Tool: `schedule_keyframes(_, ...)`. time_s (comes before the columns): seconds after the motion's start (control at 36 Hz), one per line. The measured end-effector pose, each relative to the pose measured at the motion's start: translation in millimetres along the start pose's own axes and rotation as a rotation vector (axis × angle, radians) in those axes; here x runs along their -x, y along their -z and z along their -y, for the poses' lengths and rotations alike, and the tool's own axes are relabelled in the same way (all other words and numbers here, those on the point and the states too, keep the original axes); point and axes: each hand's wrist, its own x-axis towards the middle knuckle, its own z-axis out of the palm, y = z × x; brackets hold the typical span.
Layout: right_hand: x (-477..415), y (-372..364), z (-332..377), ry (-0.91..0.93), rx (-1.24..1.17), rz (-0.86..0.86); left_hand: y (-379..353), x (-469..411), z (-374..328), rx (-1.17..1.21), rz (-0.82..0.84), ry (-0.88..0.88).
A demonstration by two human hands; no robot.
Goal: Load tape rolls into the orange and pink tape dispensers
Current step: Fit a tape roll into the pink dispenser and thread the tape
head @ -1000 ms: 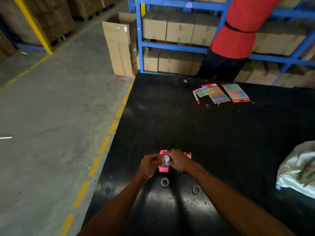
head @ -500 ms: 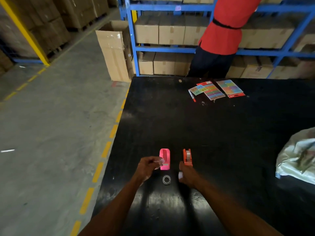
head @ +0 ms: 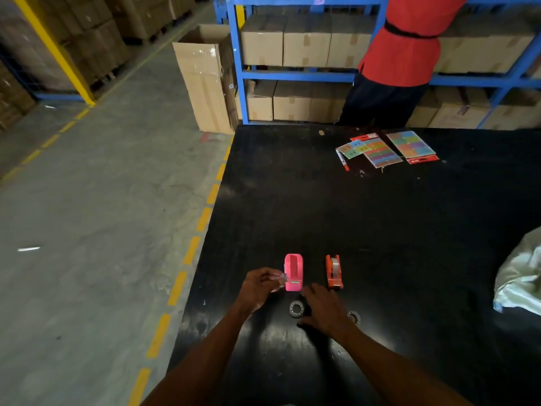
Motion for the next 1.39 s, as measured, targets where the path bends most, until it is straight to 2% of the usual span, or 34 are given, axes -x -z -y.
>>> schedule_keyframes(0.33, 1, -17, 18, 0.038, 0.074, -0.063, 1, -1, 10, 0.008, -0.031, 0.038)
schedule_keyframes(0.39, 1, -16, 17, 0.066, -0.015, -0.078, 2, -1, 11, -0.003, -0.041, 0.037)
schedule_keyframes(0.5, 5, -5, 17, 0.096, -0.376, -0.072, 0, -2, 12, -0.022, -0.034, 0.036)
schedule_keyframes(0.56, 5, 1, 16, 0.109, -0.456, -0.083, -1, 0, 11, -0.010, -0.021, 0.038)
schedule_keyframes(0.89, -2, 22, 7, 0.044, -0.716, -0.223, -8, 15, 5, 0.083, 0.098, 0.132)
schedule_keyframes(1.14, 2, 34, 17, 0.057, -0.954, -0.207, -3, 24, -9, 0.131, 0.138, 0.111)
schedule_keyframes(1.39, 9, 44, 26, 0.022, -0.961, -0.218, -6, 29, -13, 0.175, 0.111, 0.065)
